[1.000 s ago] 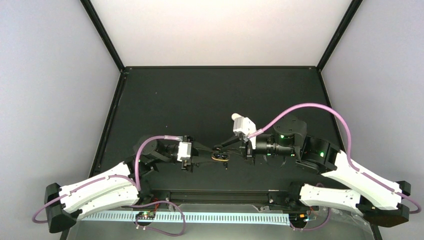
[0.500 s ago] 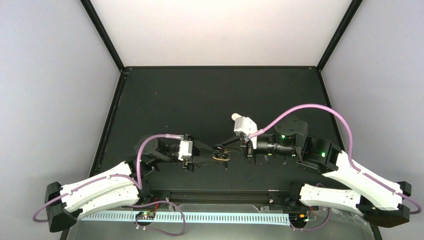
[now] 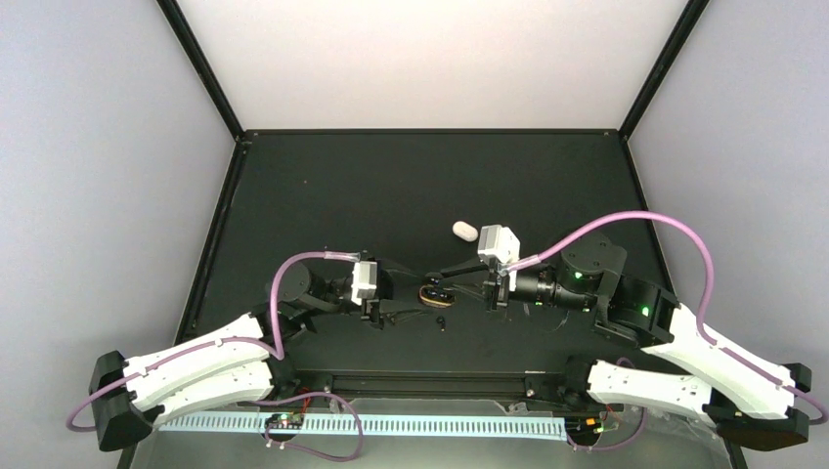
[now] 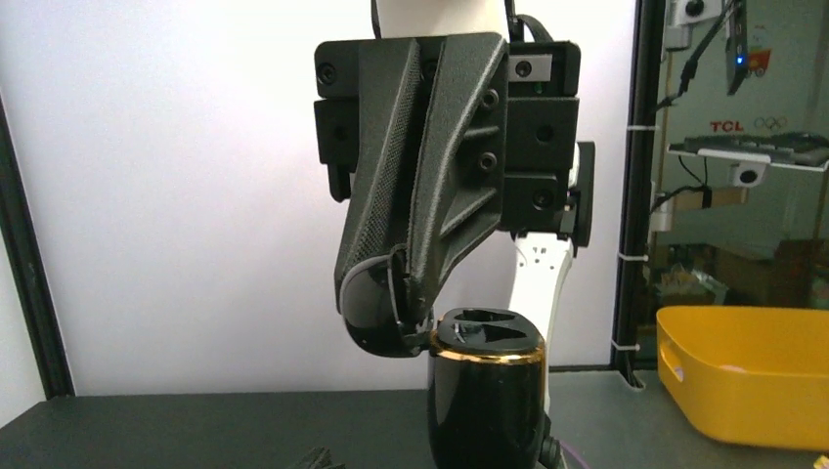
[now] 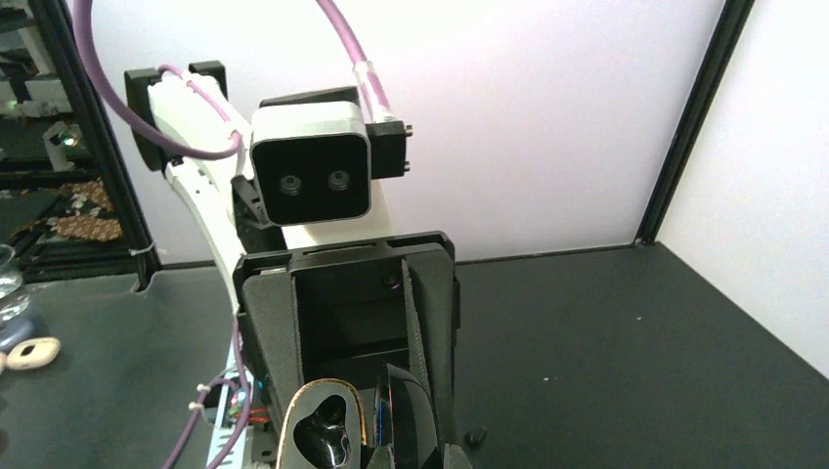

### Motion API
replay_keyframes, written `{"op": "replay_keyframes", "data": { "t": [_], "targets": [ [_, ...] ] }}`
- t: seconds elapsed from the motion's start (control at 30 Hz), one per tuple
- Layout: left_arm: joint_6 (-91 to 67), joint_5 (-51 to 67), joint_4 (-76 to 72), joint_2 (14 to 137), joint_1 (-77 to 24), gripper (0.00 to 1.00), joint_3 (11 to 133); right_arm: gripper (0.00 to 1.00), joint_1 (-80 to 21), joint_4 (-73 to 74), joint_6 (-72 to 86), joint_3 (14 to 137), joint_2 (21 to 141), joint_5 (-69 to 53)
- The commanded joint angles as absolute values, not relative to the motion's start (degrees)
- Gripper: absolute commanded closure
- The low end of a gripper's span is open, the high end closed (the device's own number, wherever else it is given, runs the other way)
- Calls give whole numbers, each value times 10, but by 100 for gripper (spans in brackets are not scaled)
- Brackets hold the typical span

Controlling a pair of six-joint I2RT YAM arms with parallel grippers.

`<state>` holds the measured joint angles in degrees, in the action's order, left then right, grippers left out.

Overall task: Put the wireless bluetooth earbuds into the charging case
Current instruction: Open the charging case.

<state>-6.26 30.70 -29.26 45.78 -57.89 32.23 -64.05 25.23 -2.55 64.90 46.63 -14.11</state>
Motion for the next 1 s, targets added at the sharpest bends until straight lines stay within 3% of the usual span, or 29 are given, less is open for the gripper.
{"op": "replay_keyframes", "data": {
  "t": [0.0,0.37,0.97],
  "targets": [
    [-99,290,-353,463,-580,56,323,99,-642,211,-18,636,458,-126],
    [-119,332,-362,480,-580,52,327,99,-642,201,-20,628,449,-89],
    [-161,309,-415,500,-580,53,341,99,-642,191,-29,620,448,-77]
  ]
}}
